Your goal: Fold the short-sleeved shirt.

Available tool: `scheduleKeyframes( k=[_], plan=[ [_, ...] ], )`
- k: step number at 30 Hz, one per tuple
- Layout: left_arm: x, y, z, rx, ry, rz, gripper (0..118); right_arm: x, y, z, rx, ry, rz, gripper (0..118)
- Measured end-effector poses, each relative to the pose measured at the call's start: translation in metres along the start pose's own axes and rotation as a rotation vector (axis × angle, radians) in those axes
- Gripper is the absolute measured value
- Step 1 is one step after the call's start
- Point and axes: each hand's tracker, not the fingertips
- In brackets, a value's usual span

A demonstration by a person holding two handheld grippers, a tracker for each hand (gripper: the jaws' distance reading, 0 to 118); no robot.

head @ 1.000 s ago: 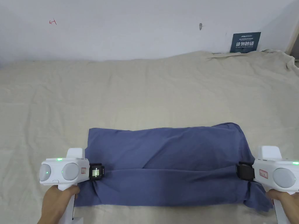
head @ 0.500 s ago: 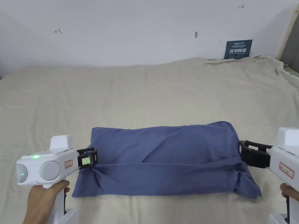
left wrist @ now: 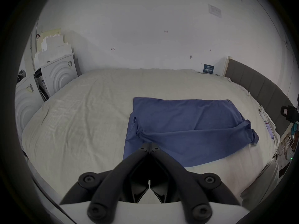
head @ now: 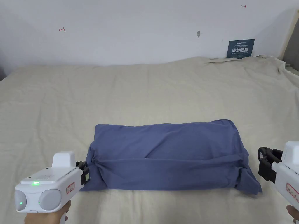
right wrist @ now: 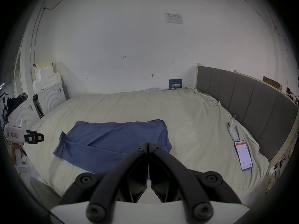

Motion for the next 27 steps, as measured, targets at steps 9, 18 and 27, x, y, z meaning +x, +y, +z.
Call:
scheduleKeyframes(
  k=[9,18,27],
  plan=[
    [-0.023,0.010,-0.045,-0.212,-0.016,0.072,65,0.002,0.004,-0.017,-0.026,-0.002,0.000,0],
    [-0.039,-0.008,-0.118,-0.407,0.058,0.092,83,0.007,-0.003,-0.040,-0.083,-0.013,-0.012,0],
    [-0.036,-0.018,-0.131,-0.432,0.029,0.061,9,0.013,-0.016,-0.057,-0.146,-0.022,-0.049,0]
  ],
)
